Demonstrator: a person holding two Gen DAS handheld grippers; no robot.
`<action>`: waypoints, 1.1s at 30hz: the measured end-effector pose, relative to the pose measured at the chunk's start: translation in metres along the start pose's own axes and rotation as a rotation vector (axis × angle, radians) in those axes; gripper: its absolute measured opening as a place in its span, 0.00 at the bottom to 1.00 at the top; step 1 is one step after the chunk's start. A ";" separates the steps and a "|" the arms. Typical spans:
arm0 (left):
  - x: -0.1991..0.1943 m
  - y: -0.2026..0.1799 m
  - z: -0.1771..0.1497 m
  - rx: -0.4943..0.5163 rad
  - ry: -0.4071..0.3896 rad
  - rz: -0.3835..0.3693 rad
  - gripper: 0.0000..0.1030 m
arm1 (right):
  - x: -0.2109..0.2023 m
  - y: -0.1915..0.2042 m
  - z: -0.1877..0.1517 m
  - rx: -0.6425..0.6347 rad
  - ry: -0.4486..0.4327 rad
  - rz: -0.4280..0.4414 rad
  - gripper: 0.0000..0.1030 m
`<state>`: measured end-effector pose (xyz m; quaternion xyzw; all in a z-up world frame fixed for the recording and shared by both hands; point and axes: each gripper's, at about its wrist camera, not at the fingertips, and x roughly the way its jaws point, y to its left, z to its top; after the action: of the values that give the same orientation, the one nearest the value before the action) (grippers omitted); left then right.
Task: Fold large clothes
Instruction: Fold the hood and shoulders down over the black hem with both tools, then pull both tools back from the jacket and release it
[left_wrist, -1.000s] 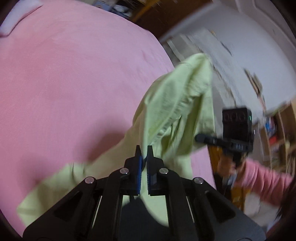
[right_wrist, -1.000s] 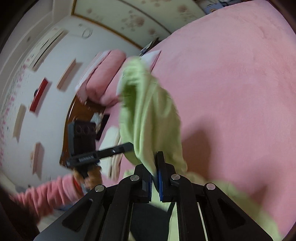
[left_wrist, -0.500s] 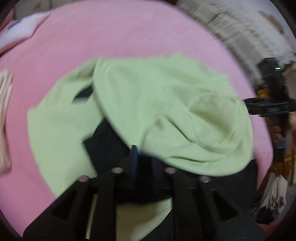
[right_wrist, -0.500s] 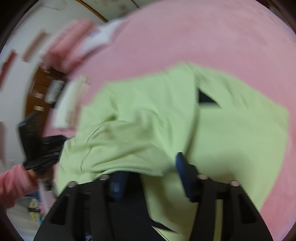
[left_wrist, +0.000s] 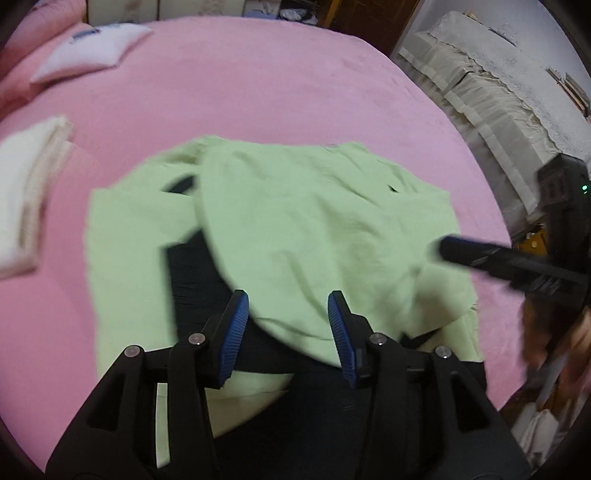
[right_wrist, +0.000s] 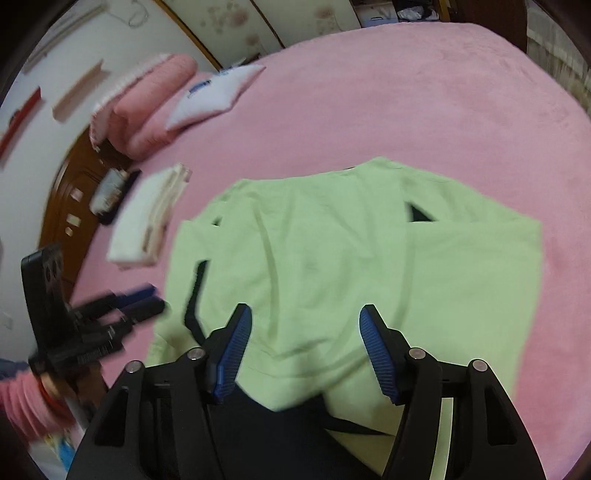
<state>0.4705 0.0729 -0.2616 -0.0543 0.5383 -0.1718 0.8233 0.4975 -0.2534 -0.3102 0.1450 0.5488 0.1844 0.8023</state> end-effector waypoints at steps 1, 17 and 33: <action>0.010 -0.007 -0.001 -0.017 -0.002 -0.001 0.32 | 0.011 0.004 -0.005 0.016 0.017 0.007 0.35; 0.077 0.039 -0.031 -0.211 0.174 0.152 0.00 | 0.074 -0.049 -0.027 0.132 0.033 -0.263 0.00; 0.017 -0.006 -0.172 -0.170 0.218 0.171 0.00 | 0.038 0.031 -0.227 0.351 0.159 -0.177 0.00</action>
<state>0.3194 0.0782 -0.3457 -0.0590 0.6397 -0.0599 0.7640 0.2939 -0.2012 -0.4092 0.2189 0.6448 0.0258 0.7319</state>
